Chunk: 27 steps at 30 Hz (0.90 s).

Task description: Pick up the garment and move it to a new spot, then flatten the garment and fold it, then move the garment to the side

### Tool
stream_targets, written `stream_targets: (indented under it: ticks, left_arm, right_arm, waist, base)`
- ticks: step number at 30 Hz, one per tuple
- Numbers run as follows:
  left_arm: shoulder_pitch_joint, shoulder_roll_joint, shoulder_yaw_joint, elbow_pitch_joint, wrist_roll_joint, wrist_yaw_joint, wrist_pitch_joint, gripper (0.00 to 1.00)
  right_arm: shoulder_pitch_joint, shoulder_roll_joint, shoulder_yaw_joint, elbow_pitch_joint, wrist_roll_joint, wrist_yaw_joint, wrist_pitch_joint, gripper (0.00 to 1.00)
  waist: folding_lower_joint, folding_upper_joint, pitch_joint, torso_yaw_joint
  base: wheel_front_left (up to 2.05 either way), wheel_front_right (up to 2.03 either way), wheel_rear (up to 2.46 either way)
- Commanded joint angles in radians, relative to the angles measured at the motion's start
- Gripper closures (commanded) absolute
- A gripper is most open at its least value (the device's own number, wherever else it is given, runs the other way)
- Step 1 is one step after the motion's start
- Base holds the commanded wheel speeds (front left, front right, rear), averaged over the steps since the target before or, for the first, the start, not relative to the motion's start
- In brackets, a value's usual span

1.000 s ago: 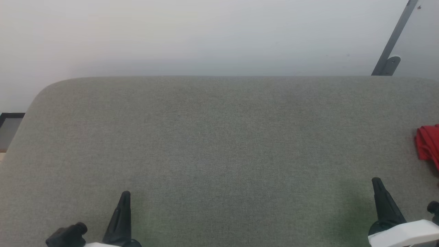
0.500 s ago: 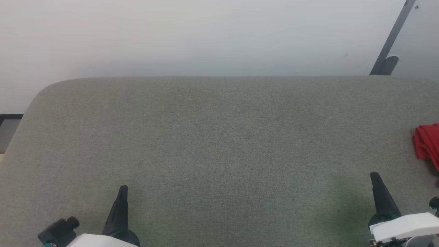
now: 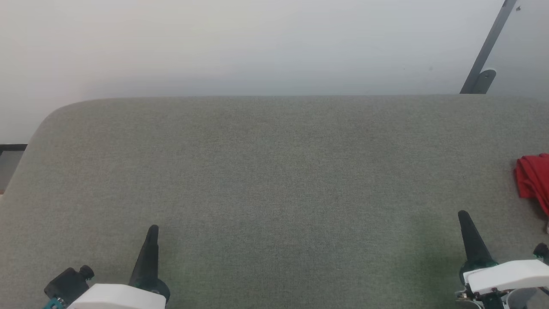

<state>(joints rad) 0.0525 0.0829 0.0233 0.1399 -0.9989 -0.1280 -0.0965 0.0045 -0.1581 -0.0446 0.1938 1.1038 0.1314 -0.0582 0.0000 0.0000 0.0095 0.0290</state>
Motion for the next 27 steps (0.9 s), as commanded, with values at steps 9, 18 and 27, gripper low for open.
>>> stream_targets:
  ticks: [9, 18, 27]
  left_arm:
    - [-0.050, 0.005, 0.010, 0.012, -0.127, -0.003, 0.032, 1.00]
    - [-0.069, 0.005, 0.014, 0.026, -0.211, -0.003, 0.054, 1.00]
    - [-0.088, 0.004, 0.021, 0.041, -0.299, -0.003, 0.078, 1.00]
  right_arm:
    - [-0.039, 0.017, -0.016, 0.001, 0.101, -0.001, 0.033, 1.00]
    - [-0.052, 0.030, -0.023, 0.009, 0.166, -0.001, 0.054, 1.00]
    - [-0.063, 0.045, -0.032, 0.017, 0.234, -0.001, 0.078, 1.00]
  waist:
    - [0.0000, 0.0000, -0.001, -0.004]
    - [0.0000, 0.0000, -0.002, -0.007]
    - [0.0000, 0.0000, -0.002, -0.010]
  base:
    - [0.00, 0.00, 0.00]
    - [0.00, 0.00, 0.00]
    - [0.00, 0.00, 0.00]
